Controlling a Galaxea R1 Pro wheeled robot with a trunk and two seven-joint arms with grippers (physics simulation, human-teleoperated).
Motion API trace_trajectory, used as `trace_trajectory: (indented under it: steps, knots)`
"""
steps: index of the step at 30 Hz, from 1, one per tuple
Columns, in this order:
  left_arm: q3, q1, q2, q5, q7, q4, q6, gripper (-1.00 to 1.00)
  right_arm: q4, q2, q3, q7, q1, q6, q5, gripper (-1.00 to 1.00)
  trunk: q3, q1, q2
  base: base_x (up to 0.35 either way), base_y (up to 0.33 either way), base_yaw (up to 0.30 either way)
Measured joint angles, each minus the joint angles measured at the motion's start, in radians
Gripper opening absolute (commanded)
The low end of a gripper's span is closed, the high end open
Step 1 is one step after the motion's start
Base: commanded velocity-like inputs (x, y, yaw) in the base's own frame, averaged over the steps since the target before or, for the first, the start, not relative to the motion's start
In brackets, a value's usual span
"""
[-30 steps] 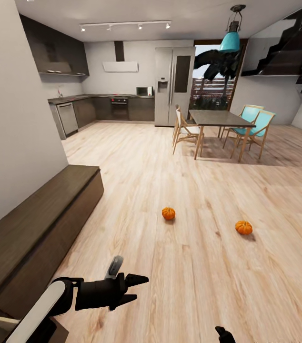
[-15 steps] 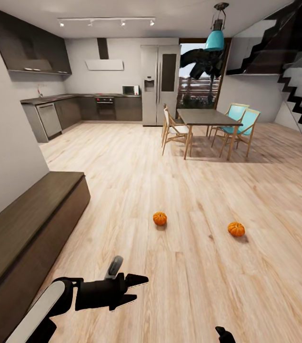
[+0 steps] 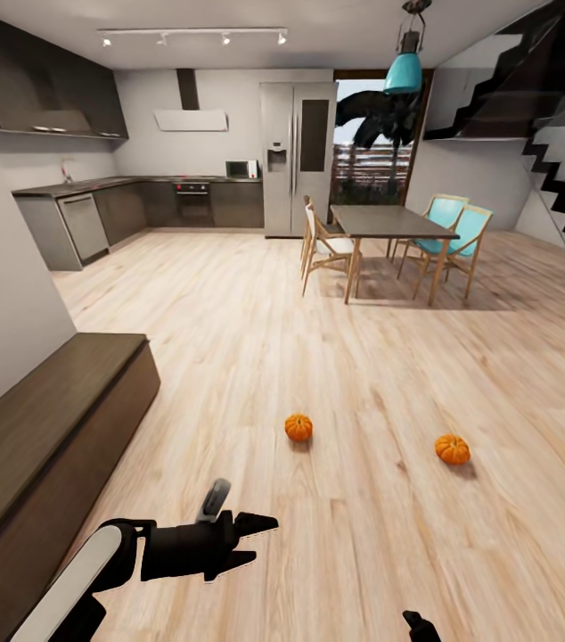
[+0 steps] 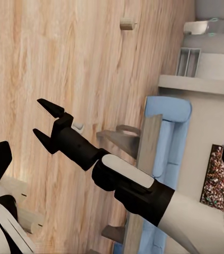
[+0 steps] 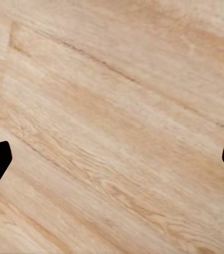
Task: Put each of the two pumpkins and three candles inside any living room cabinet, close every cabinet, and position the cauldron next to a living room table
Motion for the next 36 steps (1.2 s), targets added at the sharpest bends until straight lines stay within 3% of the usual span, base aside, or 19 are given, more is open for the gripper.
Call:
trace_trajectory:
  steps: [16, 36]
  knots:
    - [-0.001, 0.000, 0.000, 0.000, 0.001, 0.000, 0.000, 1.00, 0.000, 0.000, 0.001, 0.000, 0.000, 0.000, 0.000, 1.00, -0.002, 0.000, 0.000, 0.329, 0.000, -0.143]
    - [0.001, 0.000, 0.002, -0.004, 0.001, 0.001, 0.000, 1.00, 0.000, 0.000, 0.001, 0.000, 0.000, -0.001, 0.001, 1.00, -0.003, 0.000, 0.000, 0.329, 0.000, -0.007]
